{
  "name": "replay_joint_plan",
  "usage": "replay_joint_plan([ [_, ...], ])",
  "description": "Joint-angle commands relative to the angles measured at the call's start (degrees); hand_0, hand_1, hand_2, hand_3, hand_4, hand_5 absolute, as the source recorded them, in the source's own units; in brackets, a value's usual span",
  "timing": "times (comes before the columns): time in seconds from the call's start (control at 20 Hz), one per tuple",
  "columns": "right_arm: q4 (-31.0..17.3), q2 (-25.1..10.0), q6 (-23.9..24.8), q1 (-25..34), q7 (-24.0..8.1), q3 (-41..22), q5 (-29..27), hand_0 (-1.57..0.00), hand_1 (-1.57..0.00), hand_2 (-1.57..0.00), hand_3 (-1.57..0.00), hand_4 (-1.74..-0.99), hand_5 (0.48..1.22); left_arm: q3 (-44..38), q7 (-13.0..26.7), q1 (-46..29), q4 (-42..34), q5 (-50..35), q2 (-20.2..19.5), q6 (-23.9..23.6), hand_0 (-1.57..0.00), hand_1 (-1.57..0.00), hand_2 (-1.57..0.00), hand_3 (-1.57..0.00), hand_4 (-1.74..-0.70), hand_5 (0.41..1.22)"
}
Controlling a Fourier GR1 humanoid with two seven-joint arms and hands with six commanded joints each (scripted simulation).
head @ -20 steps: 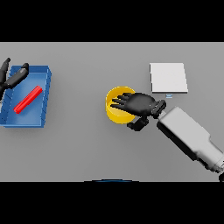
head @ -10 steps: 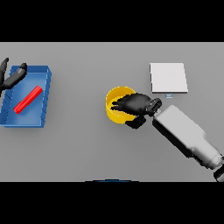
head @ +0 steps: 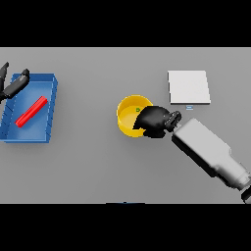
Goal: Pick up the red beaker and tilt it to pour out 1 green nut into yellow bowl. Pick up the yellow bowl and place it on the metallic measuring scale.
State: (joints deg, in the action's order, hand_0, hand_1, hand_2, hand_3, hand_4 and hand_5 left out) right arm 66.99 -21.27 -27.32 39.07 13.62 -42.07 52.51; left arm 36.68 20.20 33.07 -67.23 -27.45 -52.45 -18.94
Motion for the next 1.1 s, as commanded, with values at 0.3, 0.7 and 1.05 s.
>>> replay_joint_plan([
  [0.3, 1.79, -1.29, 0.08, -0.24, -0.09, 2.23, -1.89, -1.53, -1.53, -1.33, -1.32, -1.727, 1.211, 0.03, -0.05, -0.6, -0.64, -0.47, -0.25, 0.5, 0.0, 0.0, 0.0, 0.0, -0.72, 0.695],
  [0.7, 9.91, -5.89, -4.64, 0.62, -3.61, 8.58, -5.48, -1.56, -1.56, -1.43, -1.19, -1.739, 1.219, 0.97, 1.11, 0.06, -0.36, 0.5, 0.06, 0.61, 0.0, 0.0, 0.0, 0.0, -0.72, 0.686],
  [1.05, 11.12, -8.47, -3.1, 0.25, -6.01, 11.46, -5.1, -1.56, -1.57, -1.51, -1.15, -1.741, 1.22, 0.3, 1.6, -0.52, -2.19, -0.02, -1.49, -0.14, 0.0, 0.0, 0.0, 0.0, -0.72, 0.698],
])
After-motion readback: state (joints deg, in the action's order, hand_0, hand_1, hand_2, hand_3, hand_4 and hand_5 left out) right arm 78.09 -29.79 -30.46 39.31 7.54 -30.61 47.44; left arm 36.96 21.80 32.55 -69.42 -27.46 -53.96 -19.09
